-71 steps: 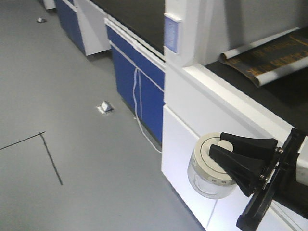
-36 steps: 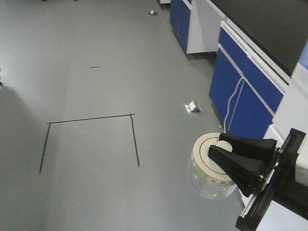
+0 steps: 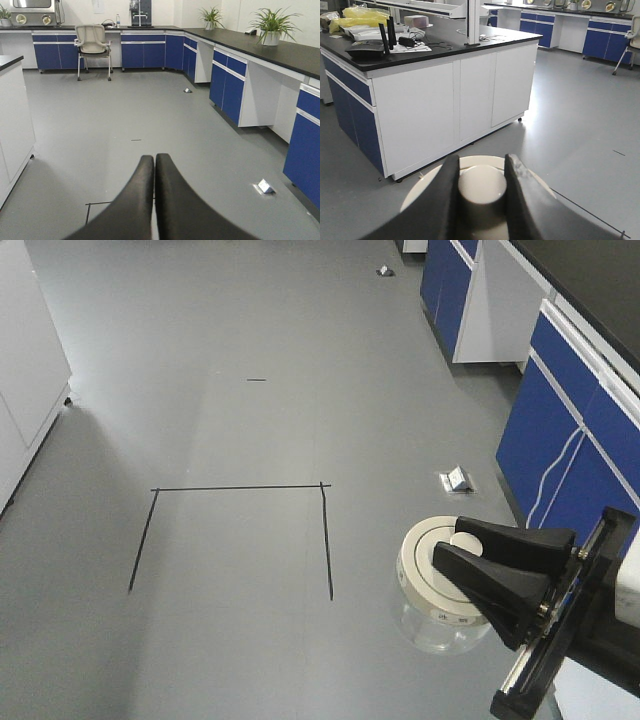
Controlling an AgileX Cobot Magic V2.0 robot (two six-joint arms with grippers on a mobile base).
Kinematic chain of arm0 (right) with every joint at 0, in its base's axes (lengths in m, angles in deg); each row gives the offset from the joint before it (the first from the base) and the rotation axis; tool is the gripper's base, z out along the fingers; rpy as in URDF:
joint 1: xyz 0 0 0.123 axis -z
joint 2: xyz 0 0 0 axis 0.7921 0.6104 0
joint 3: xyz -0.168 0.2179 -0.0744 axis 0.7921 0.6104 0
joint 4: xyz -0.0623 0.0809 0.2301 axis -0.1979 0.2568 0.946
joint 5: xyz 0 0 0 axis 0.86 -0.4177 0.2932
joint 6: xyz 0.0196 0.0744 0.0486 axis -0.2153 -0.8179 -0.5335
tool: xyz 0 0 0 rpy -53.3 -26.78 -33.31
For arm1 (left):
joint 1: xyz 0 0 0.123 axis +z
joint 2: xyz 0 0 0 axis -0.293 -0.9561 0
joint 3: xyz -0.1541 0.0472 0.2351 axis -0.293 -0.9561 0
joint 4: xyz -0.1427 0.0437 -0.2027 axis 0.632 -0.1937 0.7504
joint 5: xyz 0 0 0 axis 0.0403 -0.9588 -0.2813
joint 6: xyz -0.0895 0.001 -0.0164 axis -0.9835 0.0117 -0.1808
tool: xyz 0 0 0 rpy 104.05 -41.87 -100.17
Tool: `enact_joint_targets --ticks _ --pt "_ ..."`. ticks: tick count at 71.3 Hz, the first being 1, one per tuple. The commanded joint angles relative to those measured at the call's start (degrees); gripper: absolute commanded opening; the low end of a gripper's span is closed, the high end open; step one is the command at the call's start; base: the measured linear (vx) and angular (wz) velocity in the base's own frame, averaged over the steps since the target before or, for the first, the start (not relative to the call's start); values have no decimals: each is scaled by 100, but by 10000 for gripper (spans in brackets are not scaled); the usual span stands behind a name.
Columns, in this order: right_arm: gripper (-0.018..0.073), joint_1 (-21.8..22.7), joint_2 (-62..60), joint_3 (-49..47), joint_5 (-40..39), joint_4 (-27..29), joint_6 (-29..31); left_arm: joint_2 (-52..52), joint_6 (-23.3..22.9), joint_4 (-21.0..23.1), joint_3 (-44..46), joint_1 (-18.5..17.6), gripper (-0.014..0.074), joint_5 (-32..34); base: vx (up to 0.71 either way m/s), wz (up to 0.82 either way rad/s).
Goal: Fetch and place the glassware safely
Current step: 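Drive the base away from the bench holding the jar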
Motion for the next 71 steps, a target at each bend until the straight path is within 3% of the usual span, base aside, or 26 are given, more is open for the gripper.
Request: enact_joint_targets --ticks 1,29,71 --pt "-1 8 -64 -167 -235 294 10 -61 -46 51 172 -29 -7 394 17 7" --pt "-1 8 -64 -167 -240 294 10 -61 -46 51 172 -29 -7 394 28 -4" --pt "-1 8 -64 -167 -256 288 10 -61 -46 51 172 -29 -7 394 46 -4"
